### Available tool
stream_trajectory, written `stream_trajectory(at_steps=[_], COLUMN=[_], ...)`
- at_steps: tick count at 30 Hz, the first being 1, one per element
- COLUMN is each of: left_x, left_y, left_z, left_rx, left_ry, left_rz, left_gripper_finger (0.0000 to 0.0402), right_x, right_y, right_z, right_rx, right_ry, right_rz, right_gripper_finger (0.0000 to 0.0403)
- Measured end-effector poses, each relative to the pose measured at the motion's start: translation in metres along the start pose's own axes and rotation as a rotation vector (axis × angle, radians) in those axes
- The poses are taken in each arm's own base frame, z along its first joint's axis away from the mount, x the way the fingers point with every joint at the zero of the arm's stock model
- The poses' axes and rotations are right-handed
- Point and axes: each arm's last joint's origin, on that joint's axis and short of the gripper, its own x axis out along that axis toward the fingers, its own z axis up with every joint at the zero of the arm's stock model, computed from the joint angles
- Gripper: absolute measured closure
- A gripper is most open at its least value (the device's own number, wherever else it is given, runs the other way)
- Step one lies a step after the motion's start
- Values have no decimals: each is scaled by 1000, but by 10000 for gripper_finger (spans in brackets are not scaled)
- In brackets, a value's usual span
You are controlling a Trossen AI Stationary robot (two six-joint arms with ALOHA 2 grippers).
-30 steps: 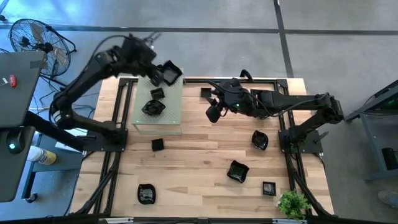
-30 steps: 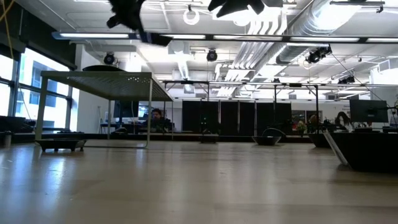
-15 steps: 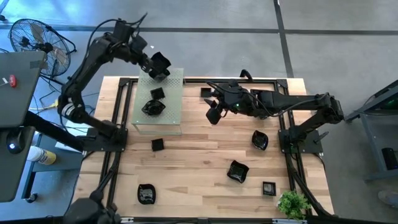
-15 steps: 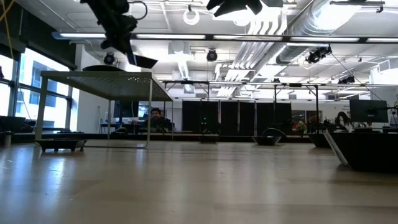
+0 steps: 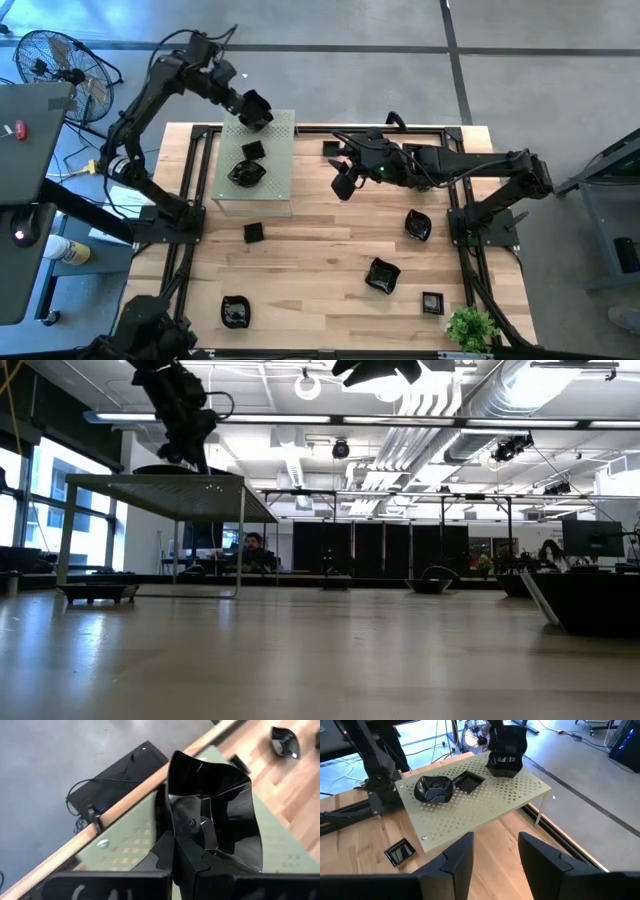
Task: Pick & Place Mini shaped plates
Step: Stack the distorted square plate on the other distorted square plate on the shelf
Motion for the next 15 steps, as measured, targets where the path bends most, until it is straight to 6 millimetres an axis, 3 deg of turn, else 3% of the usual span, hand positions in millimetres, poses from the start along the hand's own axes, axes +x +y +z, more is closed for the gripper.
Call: stream_trajectory(at_steps=[4, 15], left_x=[3, 17], left_y=[10, 13], left_z=[-7, -10], left_rx=[-26, -18], left_ry=[13, -8], left_rz=[-21, -63], left_gripper_finger=[401, 401], right_x=[0, 0], right_y=[0, 0], right_z=[0, 0], right_rx=[-3, -3], right_ry=[0, -1], right_rz=[0, 0], right_gripper_finger=[252, 253])
